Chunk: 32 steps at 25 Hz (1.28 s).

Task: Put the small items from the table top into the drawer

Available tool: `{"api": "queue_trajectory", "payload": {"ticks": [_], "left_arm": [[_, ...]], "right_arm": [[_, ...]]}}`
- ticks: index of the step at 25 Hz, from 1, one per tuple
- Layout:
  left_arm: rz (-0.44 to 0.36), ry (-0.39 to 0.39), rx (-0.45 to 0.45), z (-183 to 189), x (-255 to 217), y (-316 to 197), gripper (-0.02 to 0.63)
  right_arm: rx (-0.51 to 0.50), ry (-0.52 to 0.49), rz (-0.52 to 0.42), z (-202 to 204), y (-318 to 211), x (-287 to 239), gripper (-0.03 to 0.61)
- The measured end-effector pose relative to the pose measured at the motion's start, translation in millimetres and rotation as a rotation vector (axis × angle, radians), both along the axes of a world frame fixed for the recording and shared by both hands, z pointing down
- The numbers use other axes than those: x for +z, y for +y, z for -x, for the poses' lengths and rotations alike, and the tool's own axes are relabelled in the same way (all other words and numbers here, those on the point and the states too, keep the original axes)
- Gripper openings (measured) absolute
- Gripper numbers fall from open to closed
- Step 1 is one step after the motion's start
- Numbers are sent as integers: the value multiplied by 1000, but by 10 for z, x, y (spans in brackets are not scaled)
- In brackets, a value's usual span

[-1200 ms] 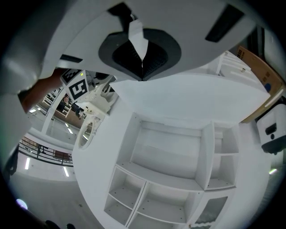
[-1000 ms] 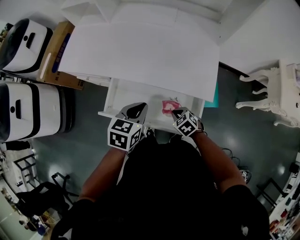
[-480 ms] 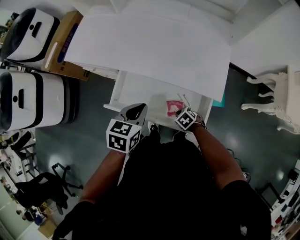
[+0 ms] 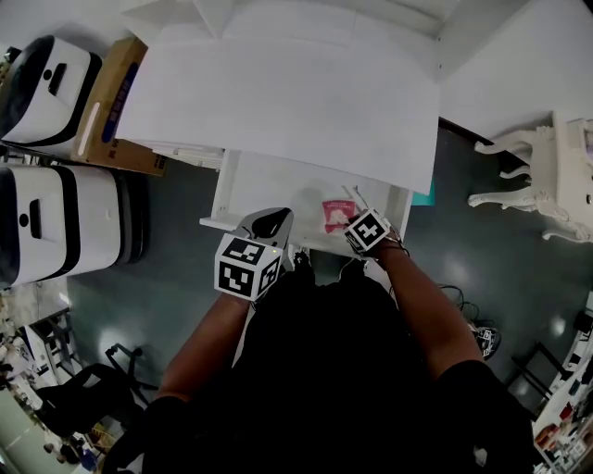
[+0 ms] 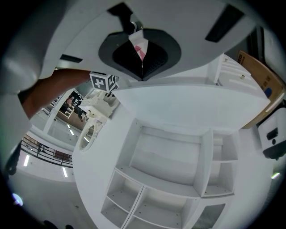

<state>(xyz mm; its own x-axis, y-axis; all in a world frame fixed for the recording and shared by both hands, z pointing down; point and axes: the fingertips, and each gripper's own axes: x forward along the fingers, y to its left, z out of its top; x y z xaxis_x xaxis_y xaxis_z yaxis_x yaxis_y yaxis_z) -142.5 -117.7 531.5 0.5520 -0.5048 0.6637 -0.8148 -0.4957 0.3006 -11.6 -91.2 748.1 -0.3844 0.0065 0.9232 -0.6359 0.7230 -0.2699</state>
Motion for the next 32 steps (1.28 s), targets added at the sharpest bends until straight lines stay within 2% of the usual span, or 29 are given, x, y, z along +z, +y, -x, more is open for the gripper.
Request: {"api": "queue_trajectory", "payload": {"ticks": [4, 8, 13, 16, 19, 25, 32], "left_arm": [[-18, 17, 65, -103, -36, -42, 11], [-39, 32, 151, -265, -73, -100, 11], [-60, 52, 249, -512, -126, -126, 11], [-82, 54, 302, -663, -178, -95, 11], [-102, 55, 318, -746, -252, -100, 11], [-134, 53, 281, -827, -391, -56, 11], [-119, 57, 156, -933, -434, 262, 11]], "right_arm": [[114, -40, -80, -49, -100, -331, 55], [278, -120, -169, -151, -153, -754, 54], [567, -324, -289, -338, -237, -1424, 54], [662, -441, -329, -447, -167, -1789, 52], [695, -504, -380, -581, -68, -2112, 43], [666, -489, -482, -812, 38, -2357, 35], [583, -538, -506, -982, 184, -2525, 35]]}}
